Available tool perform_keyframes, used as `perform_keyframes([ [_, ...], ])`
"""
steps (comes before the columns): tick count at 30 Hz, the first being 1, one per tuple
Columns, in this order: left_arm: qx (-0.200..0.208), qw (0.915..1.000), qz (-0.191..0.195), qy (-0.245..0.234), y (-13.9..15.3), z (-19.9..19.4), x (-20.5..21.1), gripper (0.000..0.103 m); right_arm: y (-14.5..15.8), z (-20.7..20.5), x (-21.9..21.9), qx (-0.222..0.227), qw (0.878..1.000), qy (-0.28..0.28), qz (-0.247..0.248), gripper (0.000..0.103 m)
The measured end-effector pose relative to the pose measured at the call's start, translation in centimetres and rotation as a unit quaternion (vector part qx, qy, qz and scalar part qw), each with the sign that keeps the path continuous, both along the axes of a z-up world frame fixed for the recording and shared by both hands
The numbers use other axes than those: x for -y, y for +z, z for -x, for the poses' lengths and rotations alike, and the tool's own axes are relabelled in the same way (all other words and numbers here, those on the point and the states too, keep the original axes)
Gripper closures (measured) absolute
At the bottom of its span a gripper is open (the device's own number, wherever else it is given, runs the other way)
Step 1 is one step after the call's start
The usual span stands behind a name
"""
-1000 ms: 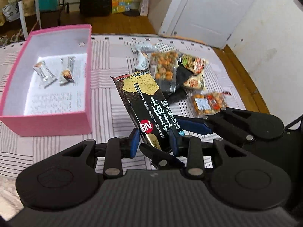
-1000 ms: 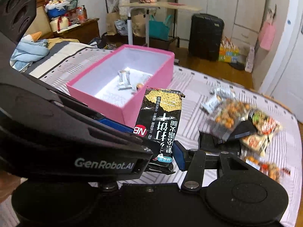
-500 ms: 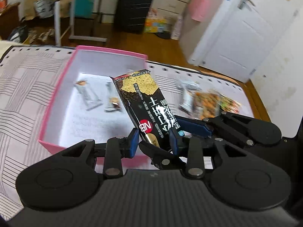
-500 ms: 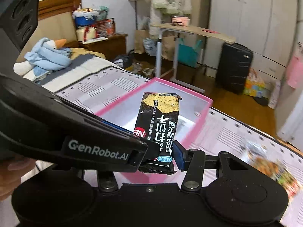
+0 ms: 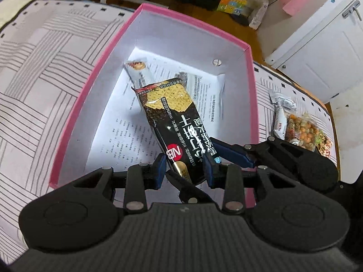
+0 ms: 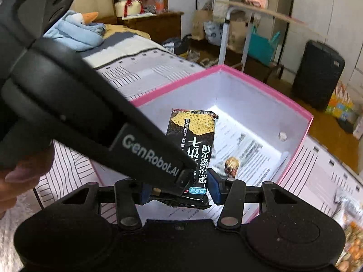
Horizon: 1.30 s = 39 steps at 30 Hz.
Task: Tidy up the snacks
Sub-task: 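Carry the black packet into the pink box and open the left gripper, then move the left gripper back to the snack pile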
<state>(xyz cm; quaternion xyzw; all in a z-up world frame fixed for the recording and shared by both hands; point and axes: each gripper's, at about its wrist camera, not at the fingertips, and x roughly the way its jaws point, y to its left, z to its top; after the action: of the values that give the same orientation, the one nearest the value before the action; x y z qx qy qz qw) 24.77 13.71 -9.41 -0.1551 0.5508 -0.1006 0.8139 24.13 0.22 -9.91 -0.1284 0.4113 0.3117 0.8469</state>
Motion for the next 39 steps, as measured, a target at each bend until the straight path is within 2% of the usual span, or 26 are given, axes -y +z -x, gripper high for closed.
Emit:
perform_keyframes([
  [8,-0.014,0.9999,-0.007,-0.002,-1.3,-0.5,0.3,0.067,-0.9,-0.5,-1.1,-0.007,1.0,0.001,0.026,0.048],
  [12,-0.002,0.9993,-0.038,0.0,-1.1,-0.1,0.5,0.067,-0.2,-0.1,-0.9,0.001,1.0,-0.006,0.028,0.048],
  [15,0.009,0.9991,-0.042,-0.001,-0.4,0.5,0.3,0.067,0.8,0.7,-0.1,0.003,0.999,-0.017,0.031,0.048],
  [24,0.077,0.9948,-0.062,-0.025,5.5,4.3,1.3,0.066,5.1,4.5,3.7,0.023,0.998,-0.053,0.027,0.047],
  [32,0.128,0.9859,-0.081,-0.069,11.1,8.5,3.5,0.062,10.2,8.6,10.4,0.037,0.995,-0.096,-0.011,0.044],
  [39,0.151,0.9789,-0.076,-0.115,13.6,10.9,7.2,0.053,13.3,11.0,16.7,0.05,0.986,-0.152,-0.048,0.041],
])
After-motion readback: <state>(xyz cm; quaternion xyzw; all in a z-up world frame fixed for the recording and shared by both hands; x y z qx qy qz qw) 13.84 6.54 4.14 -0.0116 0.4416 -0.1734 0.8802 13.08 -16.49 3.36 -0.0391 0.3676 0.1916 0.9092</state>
